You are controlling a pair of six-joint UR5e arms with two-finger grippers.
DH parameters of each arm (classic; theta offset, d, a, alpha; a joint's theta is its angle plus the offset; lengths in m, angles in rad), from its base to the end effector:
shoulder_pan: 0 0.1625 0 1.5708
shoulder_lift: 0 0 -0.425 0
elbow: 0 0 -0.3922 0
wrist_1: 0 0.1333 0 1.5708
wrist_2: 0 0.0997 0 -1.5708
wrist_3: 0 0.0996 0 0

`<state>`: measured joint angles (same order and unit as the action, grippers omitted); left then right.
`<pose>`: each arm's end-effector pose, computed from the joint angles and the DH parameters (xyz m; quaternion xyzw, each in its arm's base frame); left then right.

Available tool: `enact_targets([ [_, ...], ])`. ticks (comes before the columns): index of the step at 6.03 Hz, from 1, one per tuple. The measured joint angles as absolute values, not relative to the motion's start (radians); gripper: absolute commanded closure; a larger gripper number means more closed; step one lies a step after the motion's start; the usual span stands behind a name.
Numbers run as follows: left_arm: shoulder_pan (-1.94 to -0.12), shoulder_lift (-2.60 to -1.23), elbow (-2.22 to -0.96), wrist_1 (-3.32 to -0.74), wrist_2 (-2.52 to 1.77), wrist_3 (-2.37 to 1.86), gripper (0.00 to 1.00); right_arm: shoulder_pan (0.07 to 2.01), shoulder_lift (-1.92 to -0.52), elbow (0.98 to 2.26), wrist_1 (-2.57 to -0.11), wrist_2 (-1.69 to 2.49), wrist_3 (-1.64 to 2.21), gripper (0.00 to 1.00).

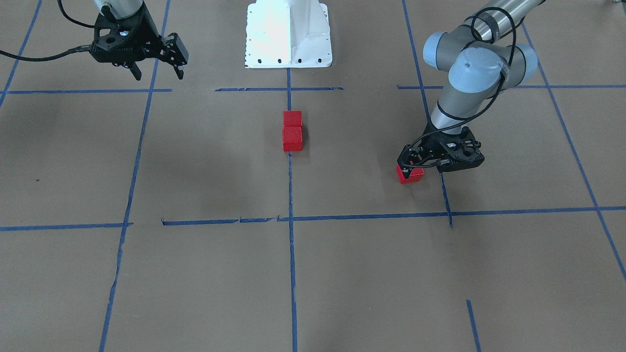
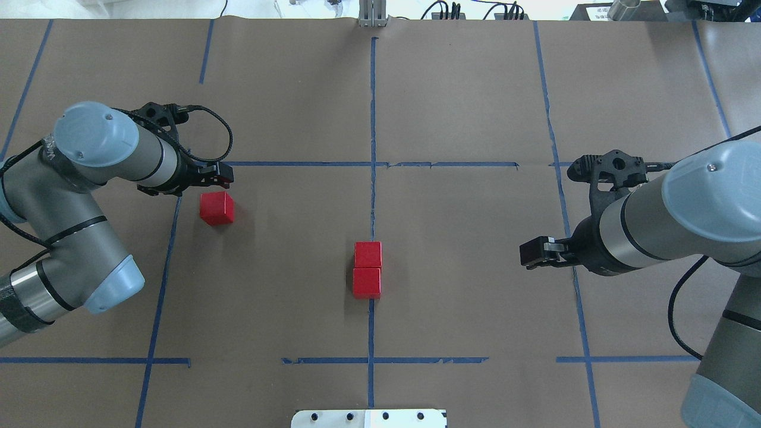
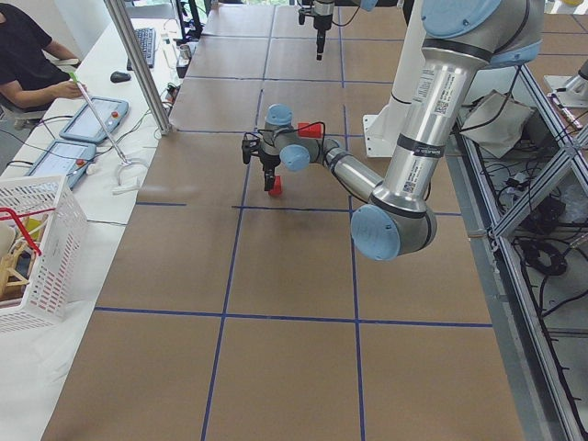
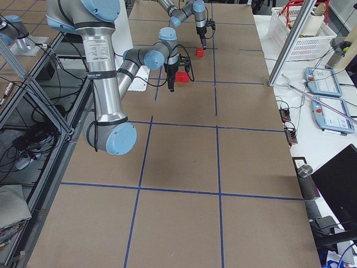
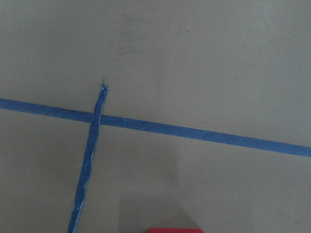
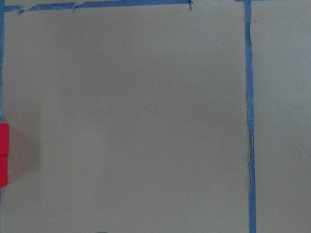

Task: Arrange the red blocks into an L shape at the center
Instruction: 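Lower the left gripper onto the last red cube and grasp it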

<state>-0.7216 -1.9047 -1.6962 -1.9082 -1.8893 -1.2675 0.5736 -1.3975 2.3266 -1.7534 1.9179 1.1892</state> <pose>0.4041 -0.4916 0.3850 0.0604 0.4055 -0.1288 0.9030 -0.3197 -0.3249 0.2680 0.0223 -0.3929 0.0252 0.9190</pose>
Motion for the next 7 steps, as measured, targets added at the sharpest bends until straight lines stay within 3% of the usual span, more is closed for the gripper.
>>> enact_targets([
  [2, -0.702, -1.923, -1.680, -1.906, -1.892, -1.276, 0.07, 0.571, -1.397, 2.326, -1.753, 1.918, 1.189, 0.00],
  [3, -0.690, -1.933, -1.672, -1.905, -1.891, -1.277, 0.21, 0.571, -1.398, 2.325, -1.753, 1.918, 1.189, 0.00],
  [4, -0.683, -1.933, -1.668, -1.905, -1.890, -1.277, 0.23, 0.571, -1.399, 2.324, -1.753, 1.917, 1.189, 0.00],
  [5, -0.680, -1.932, -1.661, -1.906, -1.888, -1.276, 0.32, 0.571, -1.399, 2.324, -1.753, 1.917, 1.189, 0.00],
  [6, -0.680, -1.933, -1.651, -1.906, -1.886, -1.275, 0.70, 0.571, -1.399, 2.324, -1.753, 1.917, 1.189, 0.00],
  [7, -0.680, -1.935, -1.647, -1.907, -1.885, -1.274, 0.95, 0.571, -1.399, 2.324, -1.753, 1.917, 1.189, 0.00],
])
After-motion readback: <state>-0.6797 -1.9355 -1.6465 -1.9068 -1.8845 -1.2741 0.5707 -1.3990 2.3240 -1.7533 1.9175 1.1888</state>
